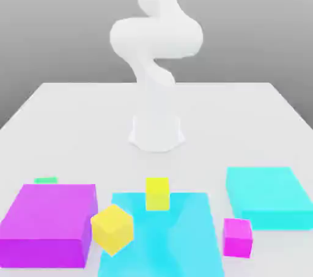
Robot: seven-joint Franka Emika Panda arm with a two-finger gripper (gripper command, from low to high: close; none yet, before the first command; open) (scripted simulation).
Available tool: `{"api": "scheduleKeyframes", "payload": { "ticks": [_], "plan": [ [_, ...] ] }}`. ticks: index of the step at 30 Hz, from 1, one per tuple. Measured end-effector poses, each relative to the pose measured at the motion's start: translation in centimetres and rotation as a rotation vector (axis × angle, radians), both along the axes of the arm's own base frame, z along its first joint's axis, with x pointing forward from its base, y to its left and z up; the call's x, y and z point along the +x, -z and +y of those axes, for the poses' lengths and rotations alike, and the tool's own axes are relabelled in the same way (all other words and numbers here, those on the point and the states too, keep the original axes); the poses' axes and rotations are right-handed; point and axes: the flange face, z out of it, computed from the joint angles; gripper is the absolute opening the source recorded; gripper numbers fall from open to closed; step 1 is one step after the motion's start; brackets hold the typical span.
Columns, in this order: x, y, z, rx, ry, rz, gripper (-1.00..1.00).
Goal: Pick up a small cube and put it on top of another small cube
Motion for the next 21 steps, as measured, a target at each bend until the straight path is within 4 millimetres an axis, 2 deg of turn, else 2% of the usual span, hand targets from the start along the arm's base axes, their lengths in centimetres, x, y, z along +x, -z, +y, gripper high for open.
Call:
{"api": "scheduleKeyframes", "payload": {
  "ticks": [2,5,7,10,12,15,18,21],
  "plan": [
    [2.3,4.7,-3.1,-0.029,-0.005,0.075,0.00],
    [4.1,11.6,-7.5,-0.059,-0.015,0.180,0.00],
    [4.5,16.2,-10.3,-0.072,-0.024,0.249,0.00],
    [3.8,23.1,-14.3,-0.082,-0.040,0.352,0.00],
    [2.6,27.7,-16.7,-0.083,-0.053,0.420,0.00],
    [-0.3,34.2,-19.8,-0.075,-0.076,0.519,0.00],
    [-4.6,40.3,-22.7,-0.051,-0.089,0.617,0.00],
    [-8.6,45.5,-23.7,-0.030,-0.125,0.699,0.00]
  ]
}}
